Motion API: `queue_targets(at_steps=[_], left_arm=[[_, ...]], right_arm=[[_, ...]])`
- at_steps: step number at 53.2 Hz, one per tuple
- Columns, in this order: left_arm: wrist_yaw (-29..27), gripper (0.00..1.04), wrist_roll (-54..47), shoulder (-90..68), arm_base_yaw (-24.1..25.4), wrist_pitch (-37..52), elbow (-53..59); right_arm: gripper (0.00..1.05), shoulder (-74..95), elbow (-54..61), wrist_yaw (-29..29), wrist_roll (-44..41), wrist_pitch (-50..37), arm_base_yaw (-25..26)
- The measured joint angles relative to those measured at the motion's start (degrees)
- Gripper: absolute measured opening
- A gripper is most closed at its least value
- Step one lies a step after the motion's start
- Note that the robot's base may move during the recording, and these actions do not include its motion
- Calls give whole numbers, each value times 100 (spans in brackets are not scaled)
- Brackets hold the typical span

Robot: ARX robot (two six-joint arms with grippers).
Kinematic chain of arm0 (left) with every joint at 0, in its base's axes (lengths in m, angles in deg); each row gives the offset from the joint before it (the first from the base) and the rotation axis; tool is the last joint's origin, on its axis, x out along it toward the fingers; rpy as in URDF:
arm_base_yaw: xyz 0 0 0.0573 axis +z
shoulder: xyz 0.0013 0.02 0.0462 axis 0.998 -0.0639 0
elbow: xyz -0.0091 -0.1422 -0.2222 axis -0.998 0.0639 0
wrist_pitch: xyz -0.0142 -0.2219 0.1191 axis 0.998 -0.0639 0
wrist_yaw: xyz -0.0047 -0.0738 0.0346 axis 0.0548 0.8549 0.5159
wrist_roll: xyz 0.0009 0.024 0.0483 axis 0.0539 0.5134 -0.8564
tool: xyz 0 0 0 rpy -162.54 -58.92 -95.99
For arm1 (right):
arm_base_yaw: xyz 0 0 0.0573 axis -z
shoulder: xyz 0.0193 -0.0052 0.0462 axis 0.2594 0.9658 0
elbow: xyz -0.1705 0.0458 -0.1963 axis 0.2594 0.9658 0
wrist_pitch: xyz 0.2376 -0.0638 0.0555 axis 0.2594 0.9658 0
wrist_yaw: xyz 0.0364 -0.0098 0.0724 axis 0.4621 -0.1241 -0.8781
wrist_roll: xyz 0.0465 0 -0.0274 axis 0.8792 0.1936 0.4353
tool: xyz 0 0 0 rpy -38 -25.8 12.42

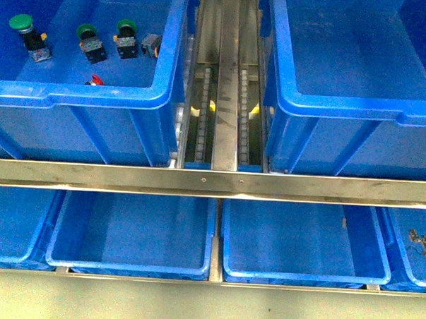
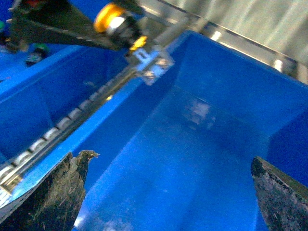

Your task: Pick red and yellow buttons and place in box

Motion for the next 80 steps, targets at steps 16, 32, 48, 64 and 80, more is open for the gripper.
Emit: queue_targets(at_steps=[16,32,48,64,80], left_arm=[[94,35,39,90,-9,37,-4],[175,35,-11,111,13,-35,61],[214,35,-140,114,24,-122,181],[175,35,-238,136,55,-153,221],[214,35,-269,188,61,-155,245]], right_arm=[[98,748,-684,-212,-997,-42,-686],[98,925,-796,153,-1587,-24,-826],[98,1025,-1290,3064,-1137,-50,-962],[98,1591,-1829,2601,-1121,422,-1163],[98,1781,-2133,2267,-1248,745,-1351]])
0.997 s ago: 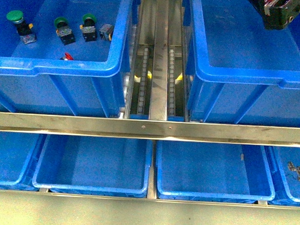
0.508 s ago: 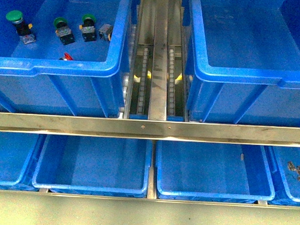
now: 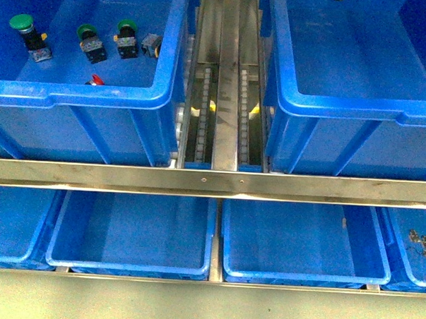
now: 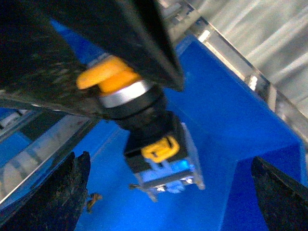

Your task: Pick red and yellow buttons and place in box

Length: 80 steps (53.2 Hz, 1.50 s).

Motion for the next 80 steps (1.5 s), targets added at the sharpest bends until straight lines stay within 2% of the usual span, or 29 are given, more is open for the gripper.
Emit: queue_targets(at_steps=[24,47,54,63,68,77,80], left_arm=[[2,35,-9,15,-7,-31,4],[-22,35,-26,15,-7,-68,4],[-33,35,-28,15,-7,-74,4],[-72,35,-46,15,-11,-105,4],[-96,35,-66,15,-17,-105,4],[-94,35,-133,15,-15,-107,4],[-96,43,-186,15,-15,-111,4]], right_arm=[[98,-74,181,-98,-70,15,44],[98,363,-411,-278,-153,22,70],[80,391,-448,-299,-142,63,70],[49,398,-448,-343,-129,63,92],[37,398,-448,-407,-125,63,103],[33,398,-420,-437,-122,46,114],[33,398,-407,-479,-22,24,118]])
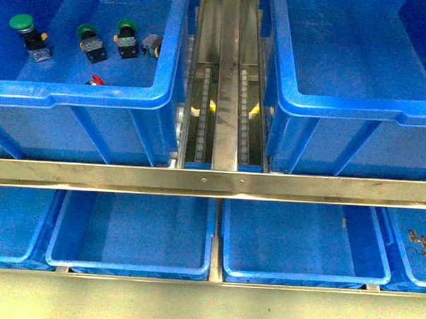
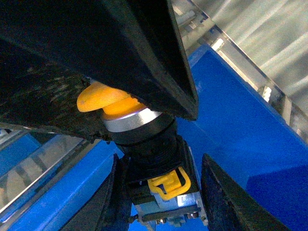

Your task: Pick red and yellow buttons and place in box

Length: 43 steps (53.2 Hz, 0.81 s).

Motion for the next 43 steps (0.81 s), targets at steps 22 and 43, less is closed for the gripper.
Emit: queue_targets(at_steps=[22,43], left_arm=[[-186,98,-122,-26,-26,35,-33],[-317,97,-715,297,251,210,481]], right_arm=[[27,-9,153,79,85,-20,0],[26,2,197,96,39,-20,83]])
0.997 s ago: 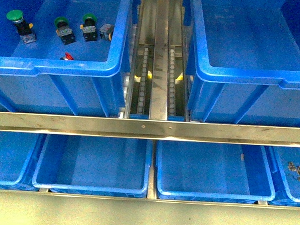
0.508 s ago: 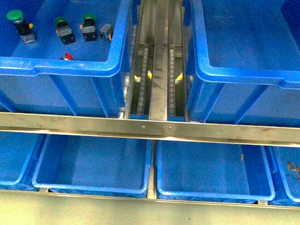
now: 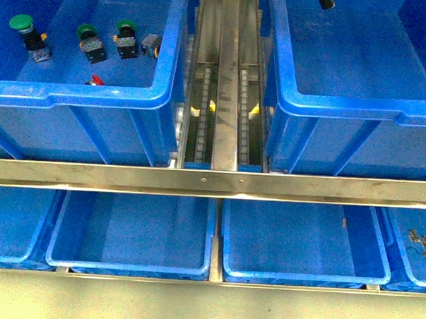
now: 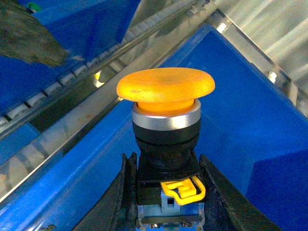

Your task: Pick red and yellow buttons and place in box

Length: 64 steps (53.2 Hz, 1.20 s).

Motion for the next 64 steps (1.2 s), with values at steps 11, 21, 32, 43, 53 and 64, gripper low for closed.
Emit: queue_targets(at_steps=[11,21,32,43,53,64], left_arm=[[-348,97,-787,730,623,22,1191],[-1237,97,-1670,1204,1141,153,2173],[-2203,97,-2280,1867,1537,457,3298],[-3773,97,-2551,3545,1480,503,5171],[-4135,81,-3501,5842,1353,1982,7305],[-3641,45,-5165,7104,1700,3010,8314]], right_arm=[[26,13,0,2,46,0,77],[26,11,37,66,273,-173,129],[26,-157,463,57,601,-476,140],[26,-769,1154,-496,1123,-780,267],[26,-1034,1449,-925,1552,-925,380],[26,-1165,1523,-664,1910,-909,168]])
